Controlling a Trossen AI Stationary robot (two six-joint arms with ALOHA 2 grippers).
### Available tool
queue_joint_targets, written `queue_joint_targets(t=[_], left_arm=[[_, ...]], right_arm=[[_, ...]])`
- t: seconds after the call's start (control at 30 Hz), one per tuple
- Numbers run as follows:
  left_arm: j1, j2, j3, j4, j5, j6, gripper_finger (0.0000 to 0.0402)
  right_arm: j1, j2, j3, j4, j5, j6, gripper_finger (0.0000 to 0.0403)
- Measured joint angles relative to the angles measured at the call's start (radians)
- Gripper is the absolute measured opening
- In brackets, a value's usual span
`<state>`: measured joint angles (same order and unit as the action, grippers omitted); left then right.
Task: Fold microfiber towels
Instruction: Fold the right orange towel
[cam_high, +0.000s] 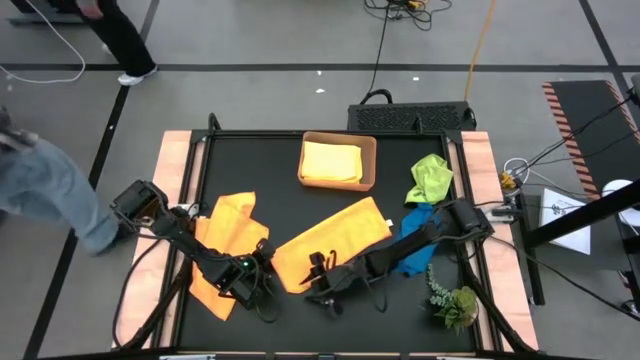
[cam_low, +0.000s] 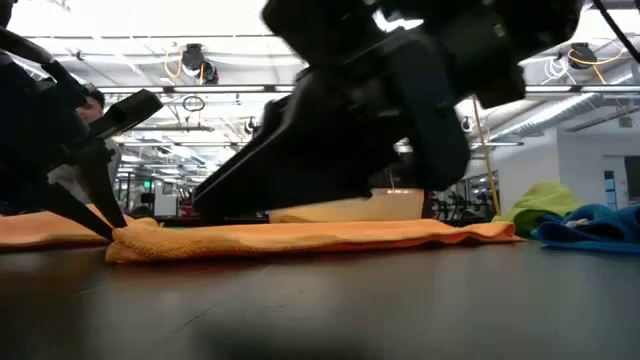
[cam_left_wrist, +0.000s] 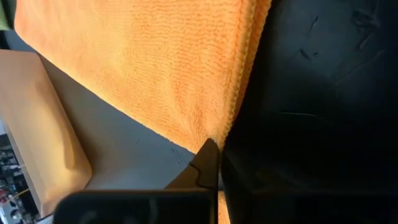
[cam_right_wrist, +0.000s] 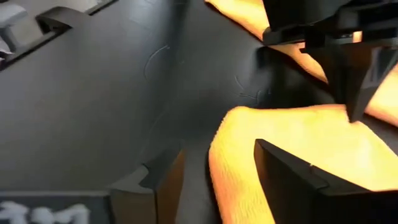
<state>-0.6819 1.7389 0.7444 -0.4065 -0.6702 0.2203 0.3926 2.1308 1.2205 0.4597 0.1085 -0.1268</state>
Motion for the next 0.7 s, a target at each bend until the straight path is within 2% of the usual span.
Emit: queue_joint_targets(t=[0.17, 0.37, 0.57, 0.7], left_arm=[[0.0, -0.007, 0.0, 0.001, 0.0, -0.003, 0.0016], [0.0, -0.015, -0.001, 0.0, 0.004, -0.024, 0.001], [0.0, -0.016, -0.001, 0.0, 0.008, -0.046, 0.0009], [0.0, -0.016, -0.001, -0.003, 0.011, -0.063, 0.0007]], right_arm=[[-0.006, 0.066, 0.068, 0.0, 0.008, -0.002, 0.0216], [-0.024, 0.149, 0.148, 0.007, 0.026, 0.011, 0.0219], [-0.048, 0.176, 0.161, -0.009, 0.051, 0.046, 0.0192], [-0.053, 0.175, 0.162, -0.039, 0.083, 0.063, 0.0144]])
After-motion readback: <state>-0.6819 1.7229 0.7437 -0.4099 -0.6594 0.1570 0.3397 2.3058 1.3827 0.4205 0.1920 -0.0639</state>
